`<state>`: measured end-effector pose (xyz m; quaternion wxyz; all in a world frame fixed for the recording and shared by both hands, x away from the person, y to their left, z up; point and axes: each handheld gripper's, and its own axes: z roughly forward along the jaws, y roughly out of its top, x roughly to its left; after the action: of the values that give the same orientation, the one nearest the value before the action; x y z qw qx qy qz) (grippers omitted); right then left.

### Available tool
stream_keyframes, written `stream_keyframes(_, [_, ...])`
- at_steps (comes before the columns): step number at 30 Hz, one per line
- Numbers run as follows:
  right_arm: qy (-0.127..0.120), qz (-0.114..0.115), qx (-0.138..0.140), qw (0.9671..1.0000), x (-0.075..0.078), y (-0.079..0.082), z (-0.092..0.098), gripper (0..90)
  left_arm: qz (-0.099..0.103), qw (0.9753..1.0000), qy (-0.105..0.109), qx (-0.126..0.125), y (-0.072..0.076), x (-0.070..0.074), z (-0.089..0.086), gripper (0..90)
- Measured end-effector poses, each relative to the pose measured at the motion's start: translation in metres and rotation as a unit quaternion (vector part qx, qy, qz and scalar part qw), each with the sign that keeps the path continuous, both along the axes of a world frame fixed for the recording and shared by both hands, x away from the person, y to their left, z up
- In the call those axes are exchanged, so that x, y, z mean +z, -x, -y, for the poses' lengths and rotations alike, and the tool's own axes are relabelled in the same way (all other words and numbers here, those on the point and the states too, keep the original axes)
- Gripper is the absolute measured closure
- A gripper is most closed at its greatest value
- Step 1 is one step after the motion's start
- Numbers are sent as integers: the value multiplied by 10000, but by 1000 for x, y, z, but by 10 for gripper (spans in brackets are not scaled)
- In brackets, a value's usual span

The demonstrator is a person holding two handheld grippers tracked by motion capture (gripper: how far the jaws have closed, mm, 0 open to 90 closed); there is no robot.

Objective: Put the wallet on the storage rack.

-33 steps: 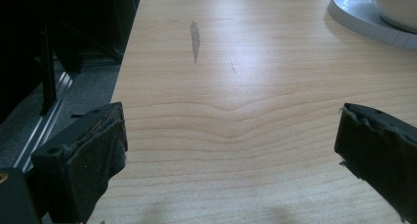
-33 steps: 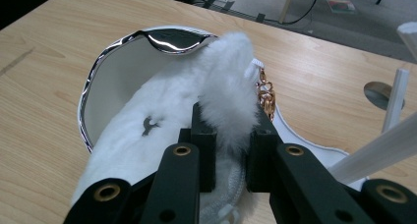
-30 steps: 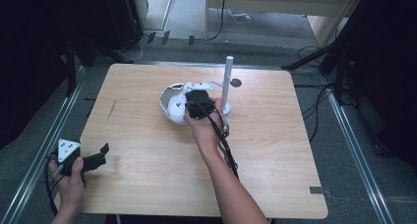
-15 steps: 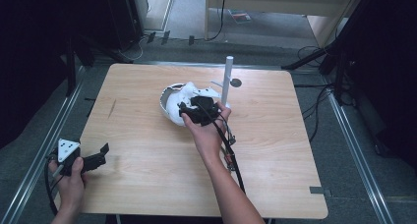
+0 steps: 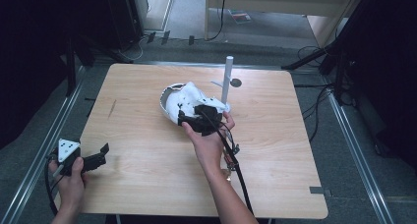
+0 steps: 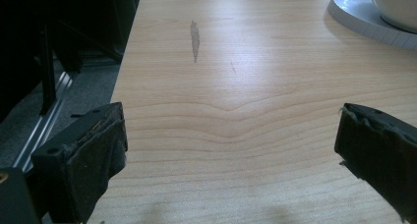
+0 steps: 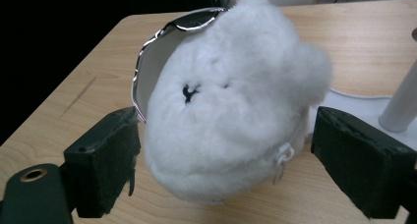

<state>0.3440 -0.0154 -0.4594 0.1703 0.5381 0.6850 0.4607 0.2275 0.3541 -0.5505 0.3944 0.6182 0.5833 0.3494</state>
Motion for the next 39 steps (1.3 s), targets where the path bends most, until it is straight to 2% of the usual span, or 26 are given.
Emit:
stream_keyframes(6, [-163,-280,-145,9994,-16,-2,0,111,3,10000,4,1,0,0,0,1])
stream_keyframes(10, [-351,-469,-46,9983,-23,-7,-3,143,2,10000,6,0,0,0,0,1])
stream_keyframes(11, [-515,-536,87,9972,-25,-9,-5,192,3,10000,7,0,0,0,0,1])
stream_keyframes(13, [-533,-511,47,9973,-25,-10,-7,251,2,10000,6,-2,0,0,0,1])
stream_keyframes(14, [-533,-511,47,9973,-25,-10,-7,251,1,10000,6,-3,0,0,0,1])
stream_keyframes(15, [-588,-435,-31,9973,-24,-10,-7,322,1,10000,7,-2,0,0,0,1])
stream_keyframes(17, [-614,-412,-74,9972,-23,-10,-7,358,-3,10000,8,-6,0,0,0,1])
stream_keyframes(18, [-712,-302,-137,9969,-20,-10,-5,471,-4,10000,7,-8,0,0,0,1])
stream_keyframes(19, [-712,-302,-137,9969,-20,-10,-5,471,-3,10000,7,-9,0,0,0,1])
stream_keyframes(20, [-768,-174,-168,9968,-16,-9,-3,548,-6,10000,5,-9,0,0,0,1])
stream_keyframes(21, [-768,-174,-168,9968,-16,-9,-3,548,-1,10000,4,-6,0,0,0,1])
stream_keyframes(24, [-832,-14,-190,9963,-7,-8,-2,629,-9,10000,-7,-2,0,0,0,1])
stream_keyframes(30, [-714,22,-145,9973,2,-13,-3,685,-10,10000,-5,4,0,0,0,3])
stream_keyframes(32, [-536,-14,-133,9985,8,-16,-5,716,-15,10000,-4,-1,0,0,0,3])
stream_keyframes(34, [-468,-28,-121,9988,9,-17,-7,722,-12,10000,0,-4,0,0,0,3])
stream_keyframes(36, [-217,-120,-119,9996,12,-21,-12,743,-14,10000,0,-8,0,0,0,3])
stream_keyframes(39, [-81,-177,-149,9997,12,-23,-14,751,-12,10000,1,-9,0,0,0,4])
